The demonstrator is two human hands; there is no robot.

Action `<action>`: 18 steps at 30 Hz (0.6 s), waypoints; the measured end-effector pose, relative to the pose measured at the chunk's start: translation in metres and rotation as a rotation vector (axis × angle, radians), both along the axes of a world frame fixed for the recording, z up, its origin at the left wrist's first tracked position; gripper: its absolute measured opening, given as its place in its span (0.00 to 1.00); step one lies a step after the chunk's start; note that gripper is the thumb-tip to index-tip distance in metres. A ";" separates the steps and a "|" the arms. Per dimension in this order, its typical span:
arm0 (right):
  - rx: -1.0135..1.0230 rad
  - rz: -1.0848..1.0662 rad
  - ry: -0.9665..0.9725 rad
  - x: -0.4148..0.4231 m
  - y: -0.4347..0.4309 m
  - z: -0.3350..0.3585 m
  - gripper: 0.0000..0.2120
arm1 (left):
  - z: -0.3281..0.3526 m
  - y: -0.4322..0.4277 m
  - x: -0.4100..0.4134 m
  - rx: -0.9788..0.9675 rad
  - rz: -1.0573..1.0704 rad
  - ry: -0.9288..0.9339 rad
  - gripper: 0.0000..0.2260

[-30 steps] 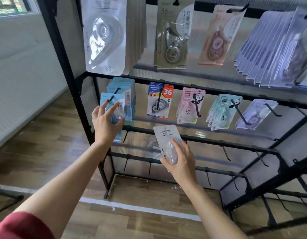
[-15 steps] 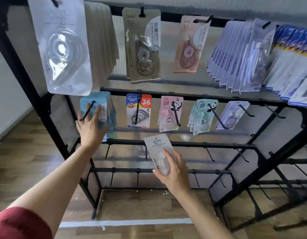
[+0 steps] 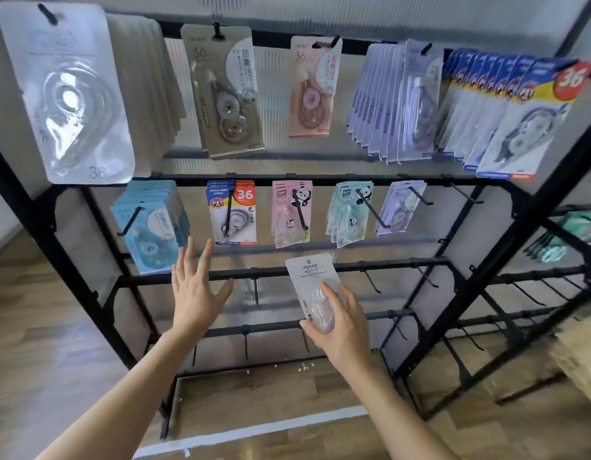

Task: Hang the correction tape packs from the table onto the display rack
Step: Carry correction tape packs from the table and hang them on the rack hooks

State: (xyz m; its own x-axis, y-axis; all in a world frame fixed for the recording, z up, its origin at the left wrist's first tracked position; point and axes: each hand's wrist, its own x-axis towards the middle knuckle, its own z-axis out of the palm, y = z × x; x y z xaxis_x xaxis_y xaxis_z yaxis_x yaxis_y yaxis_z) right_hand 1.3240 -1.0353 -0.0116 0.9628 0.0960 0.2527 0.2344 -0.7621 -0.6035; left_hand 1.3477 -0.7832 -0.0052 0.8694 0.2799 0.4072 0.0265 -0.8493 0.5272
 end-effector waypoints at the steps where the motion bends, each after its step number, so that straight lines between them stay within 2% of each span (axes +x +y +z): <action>1: 0.012 -0.007 -0.018 -0.004 -0.005 0.001 0.34 | 0.003 -0.006 -0.001 -0.006 -0.019 -0.010 0.37; 6: 0.019 0.001 -0.062 -0.022 -0.024 0.009 0.34 | 0.015 -0.024 -0.020 -0.005 -0.047 -0.026 0.37; 18: 0.047 0.068 -0.120 -0.066 -0.067 0.024 0.34 | 0.035 -0.058 -0.097 -0.029 0.052 -0.054 0.35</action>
